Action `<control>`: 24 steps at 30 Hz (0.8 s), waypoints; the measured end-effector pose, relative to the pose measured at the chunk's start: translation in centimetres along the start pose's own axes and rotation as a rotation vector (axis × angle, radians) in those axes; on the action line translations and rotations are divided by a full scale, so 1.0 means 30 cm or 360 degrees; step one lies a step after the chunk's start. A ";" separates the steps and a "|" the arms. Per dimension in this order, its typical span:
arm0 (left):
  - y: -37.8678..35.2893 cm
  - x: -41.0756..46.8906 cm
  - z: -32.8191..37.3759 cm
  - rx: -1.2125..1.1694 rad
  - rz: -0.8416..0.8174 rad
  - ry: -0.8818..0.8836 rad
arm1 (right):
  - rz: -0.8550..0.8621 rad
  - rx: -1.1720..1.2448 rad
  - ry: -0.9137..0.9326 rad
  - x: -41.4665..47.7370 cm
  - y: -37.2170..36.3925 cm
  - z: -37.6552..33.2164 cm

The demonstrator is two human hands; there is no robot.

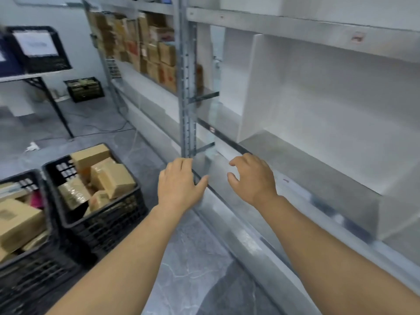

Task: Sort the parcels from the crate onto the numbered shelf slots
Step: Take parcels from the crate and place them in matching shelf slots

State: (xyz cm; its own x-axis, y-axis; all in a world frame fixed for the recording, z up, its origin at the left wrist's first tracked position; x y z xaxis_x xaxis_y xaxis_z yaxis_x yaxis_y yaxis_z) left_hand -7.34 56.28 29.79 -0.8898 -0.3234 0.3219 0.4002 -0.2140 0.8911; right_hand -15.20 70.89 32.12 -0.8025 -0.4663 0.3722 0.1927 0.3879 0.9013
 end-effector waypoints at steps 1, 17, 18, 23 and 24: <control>0.015 0.003 -0.067 0.0017 0.0012 0.0029 | -0.0013 0.0002 0.0039 0.025 -0.030 -0.063; 0.219 -0.158 -1.051 0.0186 0.0075 0.0732 | -0.0363 0.0128 0.0605 0.280 -0.506 -0.931; 0.212 -0.160 -1.088 0.0173 0.0074 0.0773 | -0.0388 0.0118 0.0632 0.297 -0.535 -0.959; 0.135 -0.126 -1.248 0.0171 0.0021 0.0940 | -0.0542 0.0028 0.0734 0.402 -0.701 -1.056; 0.116 -0.107 -1.277 0.0157 0.0010 0.0964 | -0.0562 0.0028 0.0745 0.433 -0.735 -1.070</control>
State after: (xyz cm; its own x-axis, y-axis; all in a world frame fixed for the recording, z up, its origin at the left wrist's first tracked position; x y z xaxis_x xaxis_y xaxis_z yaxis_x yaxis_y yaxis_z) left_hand 5.30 21.27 19.61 -0.5932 -0.7970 0.1138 0.3567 -0.1334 0.9246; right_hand -11.77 30.76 24.18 -0.4810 -0.8696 0.1117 -0.0541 0.1565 0.9862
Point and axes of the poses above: each hand's wrist, its own x-axis towards the middle knuckle, its own y-axis out of the back of the hand, z = x × y, the point moved 8 cm from there along x, towards the middle knuckle, and after that the axes turned 7 degrees about -y, right-handed, at the moved point
